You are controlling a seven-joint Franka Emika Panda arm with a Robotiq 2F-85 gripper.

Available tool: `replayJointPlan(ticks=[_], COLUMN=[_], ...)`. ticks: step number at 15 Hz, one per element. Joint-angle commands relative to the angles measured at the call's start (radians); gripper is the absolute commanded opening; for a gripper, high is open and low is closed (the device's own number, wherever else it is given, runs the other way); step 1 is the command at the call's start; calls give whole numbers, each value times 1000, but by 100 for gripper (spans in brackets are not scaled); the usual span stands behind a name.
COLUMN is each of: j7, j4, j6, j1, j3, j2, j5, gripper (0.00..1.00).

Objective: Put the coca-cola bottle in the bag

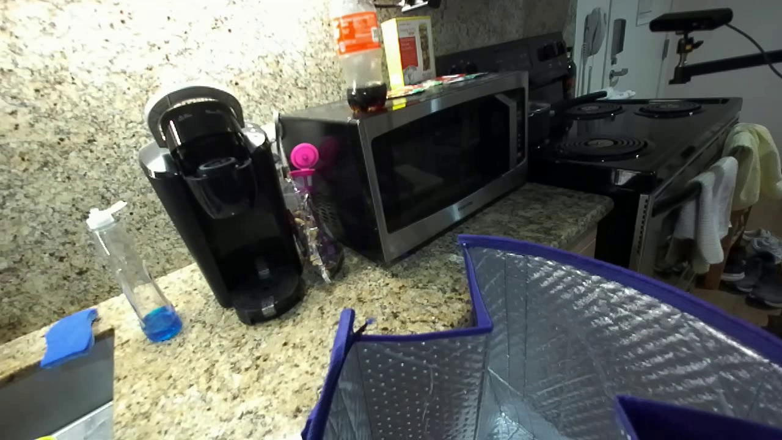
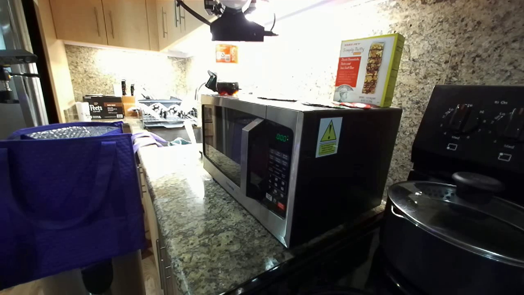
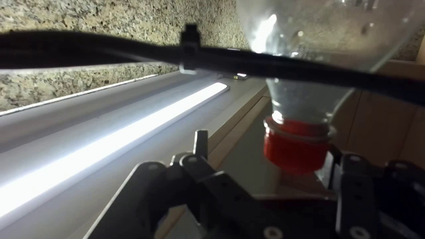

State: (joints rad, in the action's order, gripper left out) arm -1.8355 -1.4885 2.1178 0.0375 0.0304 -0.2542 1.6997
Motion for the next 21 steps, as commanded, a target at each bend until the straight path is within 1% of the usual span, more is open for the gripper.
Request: replayJointPlan(ticks=[1,5,7,8,11,16,17,18,20,21], j7=[-19,-23,-21,-10,14,53,57,67,81,85], j4=[-89,-153,-167,-164,-159,-134,-133,-130,-131,-132], j6=[-26,-16,-22,-24,-19,-25,-26,-25,-25,-26], j1=[18,18,20,20,17,15,15,15,15,16], j3=[-3,7,12,15,21,22,22,22,22,22], j2=[57,99,110,108,104,77,75,69,64,63], j5=[52,86,100,95,78,60,59,55,50,50], gripper=[99,100,100,97,100,100,91,91,88,83])
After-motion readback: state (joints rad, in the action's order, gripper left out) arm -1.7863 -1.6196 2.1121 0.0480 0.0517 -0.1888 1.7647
